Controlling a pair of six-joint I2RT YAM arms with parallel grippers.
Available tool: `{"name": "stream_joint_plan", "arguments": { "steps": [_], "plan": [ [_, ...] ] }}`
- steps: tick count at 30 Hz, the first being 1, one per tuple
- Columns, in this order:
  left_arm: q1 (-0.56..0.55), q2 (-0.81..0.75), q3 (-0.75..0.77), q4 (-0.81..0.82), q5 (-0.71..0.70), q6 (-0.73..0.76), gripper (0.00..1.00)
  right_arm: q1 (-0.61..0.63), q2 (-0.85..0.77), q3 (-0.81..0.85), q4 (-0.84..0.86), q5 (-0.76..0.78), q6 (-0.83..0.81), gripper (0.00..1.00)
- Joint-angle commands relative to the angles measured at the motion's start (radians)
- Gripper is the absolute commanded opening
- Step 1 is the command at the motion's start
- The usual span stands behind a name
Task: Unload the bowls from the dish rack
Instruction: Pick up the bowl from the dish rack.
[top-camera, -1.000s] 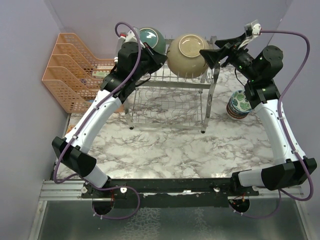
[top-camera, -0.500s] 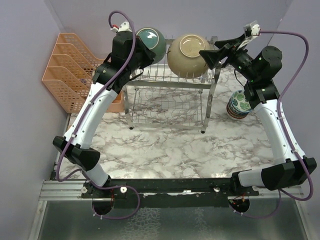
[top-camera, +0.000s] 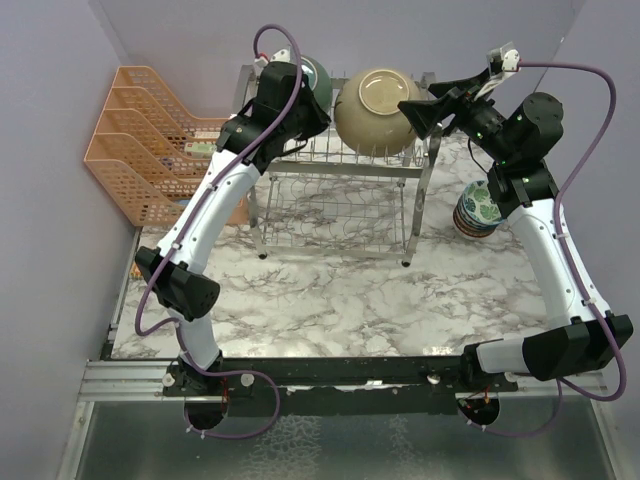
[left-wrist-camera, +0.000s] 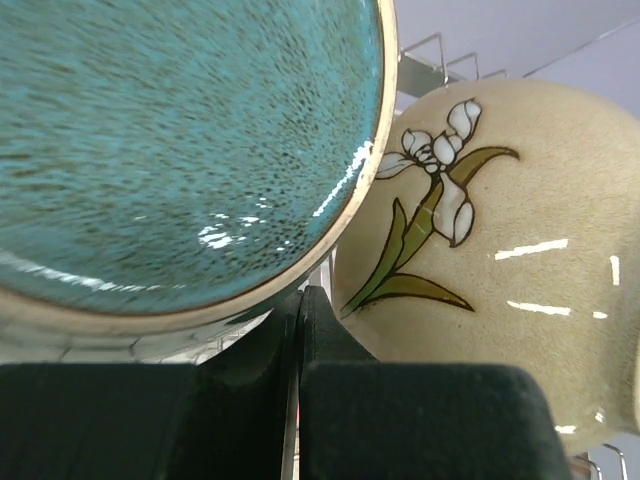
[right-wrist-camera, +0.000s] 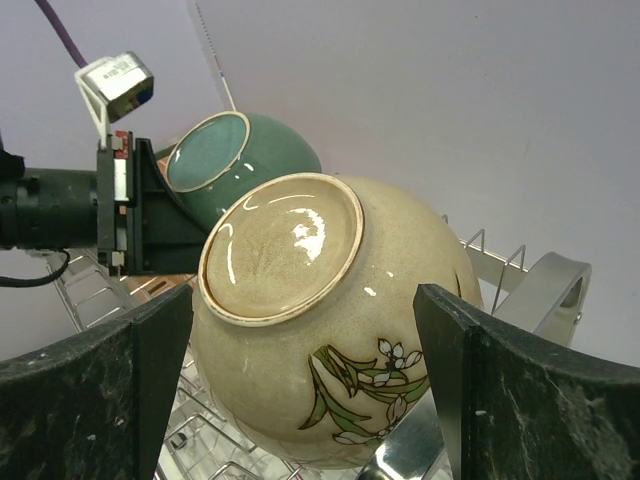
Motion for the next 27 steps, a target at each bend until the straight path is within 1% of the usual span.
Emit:
{"name": "stream_joint_plan", "arguments": {
  "steps": [1,4,9,13,18,24,27],
  "plan": [
    [-0.014,0.038,0.038,-0.031,0.033,0.005,0.0,0.003,0.003,-0.003,0.033,0.009,0.008,0.91],
    [-0.016,0.046,0.044,-0.04,0.024,0.007,0.0,0.004,0.006,0.004,0.026,0.024,-0.002,0.91],
    [-0.014,0.076,0.094,-0.079,0.02,0.018,0.0,0.003,0.021,0.031,0.018,0.051,-0.013,0.91],
    [-0.015,0.082,0.087,-0.061,0.04,0.012,0.0,0.004,0.04,0.064,0.019,0.086,-0.006,0.9],
    [-0.014,0.061,0.016,0.006,0.078,-0.011,0.0,0.004,0.07,0.112,0.014,0.083,-0.002,0.89],
    [-0.012,-0.008,-0.12,0.155,0.12,-0.05,0.0,0.004,0.072,0.11,0.009,0.085,-0.007,0.89],
    [-0.011,-0.018,-0.134,0.18,0.136,-0.058,0.0,0.003,0.074,0.109,0.003,0.095,-0.012,0.89]
  ]
}}
